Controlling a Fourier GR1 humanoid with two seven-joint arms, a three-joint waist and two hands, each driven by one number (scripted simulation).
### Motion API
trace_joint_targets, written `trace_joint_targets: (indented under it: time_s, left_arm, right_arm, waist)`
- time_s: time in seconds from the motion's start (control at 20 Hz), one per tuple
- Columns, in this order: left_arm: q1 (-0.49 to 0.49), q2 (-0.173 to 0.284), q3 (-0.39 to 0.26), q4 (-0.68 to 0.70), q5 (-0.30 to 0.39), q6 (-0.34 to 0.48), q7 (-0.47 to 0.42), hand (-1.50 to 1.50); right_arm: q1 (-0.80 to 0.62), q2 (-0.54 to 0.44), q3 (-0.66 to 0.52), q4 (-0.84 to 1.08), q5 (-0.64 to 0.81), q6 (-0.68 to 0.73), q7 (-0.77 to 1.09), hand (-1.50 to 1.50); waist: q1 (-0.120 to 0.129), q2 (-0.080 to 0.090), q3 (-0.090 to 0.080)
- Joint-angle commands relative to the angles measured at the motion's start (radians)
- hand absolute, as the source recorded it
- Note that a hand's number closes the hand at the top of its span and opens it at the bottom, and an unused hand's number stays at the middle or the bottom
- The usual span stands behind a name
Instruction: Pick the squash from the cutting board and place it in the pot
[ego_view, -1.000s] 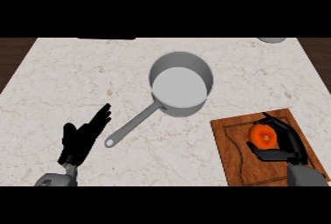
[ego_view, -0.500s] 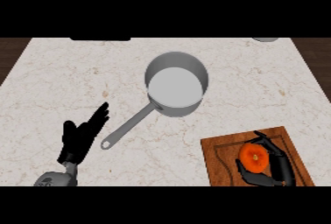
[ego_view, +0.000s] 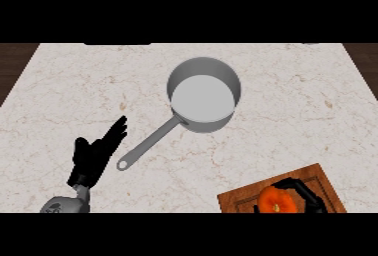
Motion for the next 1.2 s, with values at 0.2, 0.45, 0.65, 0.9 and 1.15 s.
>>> trace_joint_targets:
  time_s: [0.2,0.45,0.65,0.9,1.15]
  left_arm:
    - [-0.041,-0.008,0.008,0.034,-0.018,0.003,0.017,0.00]
    - [-0.006,-0.021,-0.008,0.016,-0.019,-0.020,-0.017,0.00]
    - [-0.035,-0.035,0.007,0.082,-0.040,0.003,-0.037,0.00]
    - [-0.003,-0.027,-0.022,-0.035,-0.026,-0.026,0.030,0.00]
    - [-0.012,-0.022,0.019,0.051,-0.022,-0.038,-0.055,0.00]
  right_arm:
    - [0.140,0.003,0.187,-0.406,0.364,-0.106,0.315,1.50]
    - [-0.008,0.027,0.277,-0.527,0.601,0.013,0.647,1.50]
    - [-0.218,0.028,0.289,-0.587,0.703,0.144,0.911,1.50]
    - [-0.545,0.028,0.378,-0.399,0.777,0.214,1.187,1.50]
    - [-0.810,0.028,0.330,-0.161,0.700,0.274,1.289,1.50]
  waist:
    - [0.007,0.006,0.006]
    - [0.019,0.008,0.006]
    - [0.020,0.010,0.006]
    - [0.046,0.009,0.006]
    - [0.037,0.012,0.007]
